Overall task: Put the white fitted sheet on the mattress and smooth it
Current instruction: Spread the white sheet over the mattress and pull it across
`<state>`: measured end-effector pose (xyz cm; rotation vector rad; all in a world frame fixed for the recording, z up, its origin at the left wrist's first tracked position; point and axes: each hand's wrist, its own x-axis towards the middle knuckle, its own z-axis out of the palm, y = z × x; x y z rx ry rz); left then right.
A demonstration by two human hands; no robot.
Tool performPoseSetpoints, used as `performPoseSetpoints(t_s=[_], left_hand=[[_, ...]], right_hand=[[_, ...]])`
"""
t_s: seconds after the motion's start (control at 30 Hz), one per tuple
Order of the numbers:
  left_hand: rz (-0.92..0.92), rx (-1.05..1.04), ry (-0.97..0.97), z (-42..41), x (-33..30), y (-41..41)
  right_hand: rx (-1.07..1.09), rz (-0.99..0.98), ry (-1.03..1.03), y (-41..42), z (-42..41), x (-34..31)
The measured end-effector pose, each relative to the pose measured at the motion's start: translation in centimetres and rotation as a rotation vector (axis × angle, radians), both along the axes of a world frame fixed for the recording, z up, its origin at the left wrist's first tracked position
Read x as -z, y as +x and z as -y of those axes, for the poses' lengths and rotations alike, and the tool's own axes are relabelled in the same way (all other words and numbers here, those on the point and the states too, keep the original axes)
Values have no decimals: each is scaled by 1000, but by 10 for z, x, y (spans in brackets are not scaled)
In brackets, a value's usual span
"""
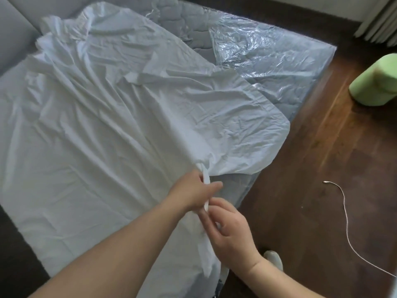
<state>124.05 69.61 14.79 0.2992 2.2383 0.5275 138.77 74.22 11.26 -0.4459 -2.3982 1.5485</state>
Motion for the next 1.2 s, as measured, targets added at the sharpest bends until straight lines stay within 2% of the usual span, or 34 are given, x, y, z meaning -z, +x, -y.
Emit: performPoseSetpoints(t_s=[0.07,0.13,0.2,0.3,0.37,0.43,0.53,0.6,0.7,0.83,0.93,1.07,1.13,1.2], left_hand=[[-111,70,-107,-8,-10,-2],[-220,92,-124,-9,-24,1],[-312,148,-105,-7,-45,9],[-442,264,-82,-1,-72,20],[-482,298,-41,4,-86,25],[-481,308,24,7,-97,31],[-416,335,41,7,-107,41],[-364,339,20,7,-110,44],[-318,325,2,0,-106,47],[-182,363,31,-28,-91,63],[-101,414,57,-49,-76,79],[-75,358,50,-56,-69,79],[-89,355,41,-54,-72,72],[-116,368,27,-51,-76,65]], right_hand=[[-103,31,-109,4,-12,-2],[-182,168,-330,2,-30,-6],[-122,362,-599,-8,-47,-9],[51,605,-1148,-33,-65,6],[84,612,-1400,-52,-74,10],[112,566,-1537,-69,-82,2],[152,499,-1668,-88,-92,-11],[307,481,-1697,-90,-102,-19],[666,390,-1586,-76,-132,-27],[901,233,-1326,-45,-186,-43],[953,78,-1116,-32,-229,-59],[1050,-41,-595,-20,-280,-87],[1009,12,-349,-10,-295,-85],[922,186,-239,3,-301,-72]])
